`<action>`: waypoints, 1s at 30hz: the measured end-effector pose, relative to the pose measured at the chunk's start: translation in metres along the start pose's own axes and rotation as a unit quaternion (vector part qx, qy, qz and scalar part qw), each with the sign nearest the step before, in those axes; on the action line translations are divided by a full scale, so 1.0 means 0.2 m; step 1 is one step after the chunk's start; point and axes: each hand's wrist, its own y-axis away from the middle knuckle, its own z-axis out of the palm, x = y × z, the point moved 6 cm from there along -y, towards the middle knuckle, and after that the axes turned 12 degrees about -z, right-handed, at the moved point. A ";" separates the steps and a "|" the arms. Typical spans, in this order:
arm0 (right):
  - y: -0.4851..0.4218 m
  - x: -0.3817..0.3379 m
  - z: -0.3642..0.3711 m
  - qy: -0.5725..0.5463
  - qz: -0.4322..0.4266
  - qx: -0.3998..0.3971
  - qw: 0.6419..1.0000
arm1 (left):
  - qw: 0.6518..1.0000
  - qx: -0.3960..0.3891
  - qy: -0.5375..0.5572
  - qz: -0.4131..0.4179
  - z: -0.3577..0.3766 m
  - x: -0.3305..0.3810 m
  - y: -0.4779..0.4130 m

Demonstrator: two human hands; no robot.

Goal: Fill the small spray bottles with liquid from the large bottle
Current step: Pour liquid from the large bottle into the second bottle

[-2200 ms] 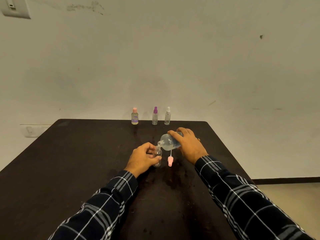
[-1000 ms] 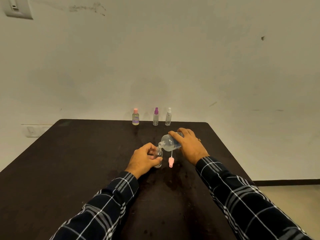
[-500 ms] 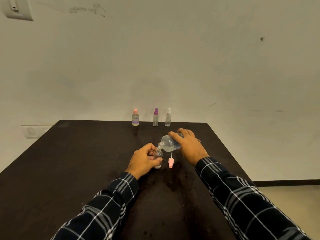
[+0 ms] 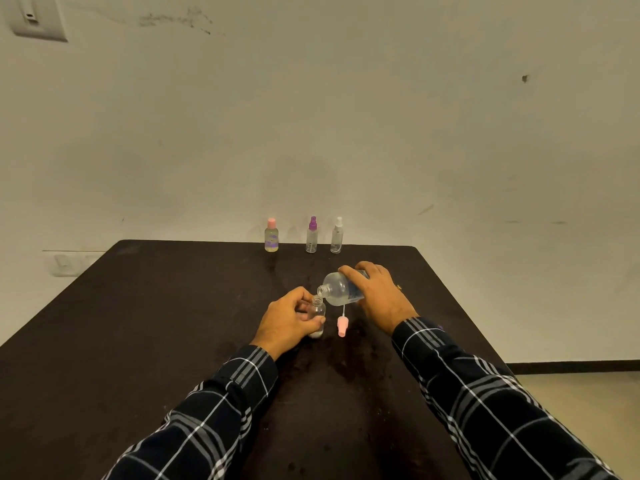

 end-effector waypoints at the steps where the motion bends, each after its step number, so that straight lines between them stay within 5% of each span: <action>1: 0.00 0.00 0.00 -0.001 -0.002 0.003 1.000 | 1.000 0.000 0.002 0.000 0.00 0.00 0.00; 30: 0.00 0.00 0.00 -0.002 0.000 0.005 1.000 | 1.000 0.005 -0.006 -0.001 0.00 0.00 0.00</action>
